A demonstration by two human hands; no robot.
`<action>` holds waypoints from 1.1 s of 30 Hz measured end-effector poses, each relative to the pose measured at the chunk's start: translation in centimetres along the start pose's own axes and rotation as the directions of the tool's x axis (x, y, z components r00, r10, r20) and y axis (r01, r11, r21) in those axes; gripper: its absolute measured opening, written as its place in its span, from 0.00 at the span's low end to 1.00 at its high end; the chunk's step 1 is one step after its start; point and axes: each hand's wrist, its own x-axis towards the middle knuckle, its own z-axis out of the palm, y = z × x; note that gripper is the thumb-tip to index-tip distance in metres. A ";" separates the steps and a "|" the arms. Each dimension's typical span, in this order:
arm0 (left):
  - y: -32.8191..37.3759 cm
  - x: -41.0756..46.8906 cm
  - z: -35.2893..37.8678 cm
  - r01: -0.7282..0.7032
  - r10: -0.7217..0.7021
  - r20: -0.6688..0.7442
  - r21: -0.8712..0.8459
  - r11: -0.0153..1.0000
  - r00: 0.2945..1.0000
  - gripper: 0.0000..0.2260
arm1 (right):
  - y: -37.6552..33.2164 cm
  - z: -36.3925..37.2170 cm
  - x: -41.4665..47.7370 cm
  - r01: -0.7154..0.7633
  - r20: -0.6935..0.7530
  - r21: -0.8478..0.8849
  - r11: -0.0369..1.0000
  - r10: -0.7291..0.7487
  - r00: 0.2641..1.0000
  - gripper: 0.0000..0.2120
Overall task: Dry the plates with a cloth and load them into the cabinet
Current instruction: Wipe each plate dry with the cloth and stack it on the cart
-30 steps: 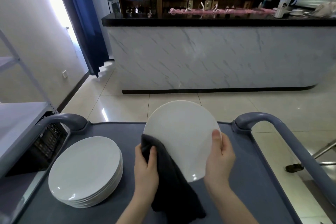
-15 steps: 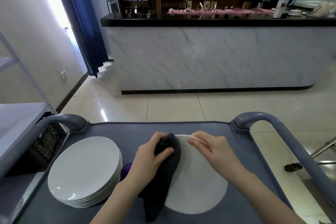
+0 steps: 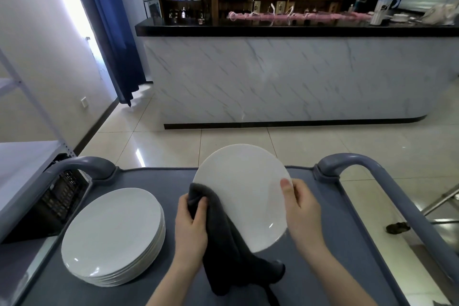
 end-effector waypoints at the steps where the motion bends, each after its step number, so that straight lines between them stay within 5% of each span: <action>1: 0.3 0.3 -0.6 -0.043 0.042 0.028 0.042 0.998 0.999 0.11 | -0.2 -0.6 0.6 0.021 0.057 -0.025 0.999 -0.020 0.998 0.06; 6: 2.6 1.7 -2.1 -0.321 0.207 0.385 0.258 0.911 0.899 0.13 | -2.4 -1.6 3.9 0.261 0.517 -0.298 0.918 -0.074 0.853 0.09; 8: 3.0 2.0 -2.0 -0.339 0.187 0.447 0.290 0.895 0.875 0.11 | -2.5 -1.0 3.9 0.308 0.590 -0.254 0.917 -0.105 0.800 0.05; 13: 1.8 2.1 -2.1 -0.230 0.166 0.252 0.251 0.940 0.953 0.10 | -1.6 -0.1 2.0 0.211 0.361 -0.020 0.977 -0.190 0.913 0.09; 16: -0.1 1.3 -1.7 -0.050 0.036 0.078 0.176 0.983 0.996 0.06 | -1.0 1.2 1.0 0.035 0.061 0.110 0.993 -0.042 0.997 0.14; 19: -1.2 0.1 -0.2 0.095 -0.094 -0.008 0.046 0.994 0.995 0.04 | -0.9 3.0 -0.4 -0.094 -0.169 0.242 0.966 0.138 0.976 0.16; 21: -1.6 -0.1 0.3 0.177 -0.177 -0.014 -0.027 0.984 0.984 0.02 | -0.6 3.3 -0.9 -0.075 -0.180 0.220 0.973 0.116 0.977 0.13; 23: -1.6 0.4 0.0 0.210 -0.211 -0.012 -0.053 0.976 0.977 0.04 | -0.1 2.6 -1.0 -0.019 -0.046 0.064 0.998 0.022 0.999 0.07; 25: -1.3 1.3 -0.6 0.213 -0.215 -0.021 -0.060 0.975 0.976 0.04 | 0.6 1.2 -0.8 0.107 0.171 -0.092 0.990 -0.090 0.981 0.20; 27: -0.8 2.2 -1.3 0.206 -0.208 -0.032 -0.053 0.977 0.978 0.05 | 1.3 -0.3 -0.4 0.371 0.343 -0.236 0.898 -0.280 0.896 0.31; 29: -0.4 3.0 -1.9 0.213 -0.214 -0.036 -0.035 0.976 0.976 0.06 | 1.8 -1.5 0.1 0.722 0.519 -0.366 0.587 -0.516 0.682 0.29; 31: 0.0 3.6 -2.3 0.224 -0.224 -0.021 -0.015 0.974 0.974 0.07 | 1.7 -2.2 0.7 0.874 0.650 -0.362 0.323 -0.584 0.485 0.26; 33: 0.2 3.8 -2.4 0.235 -0.236 0.013 0.018 0.972 0.972 0.07 | 1.5 -2.3 1.2 0.931 0.721 -0.314 0.184 -0.592 0.360 0.22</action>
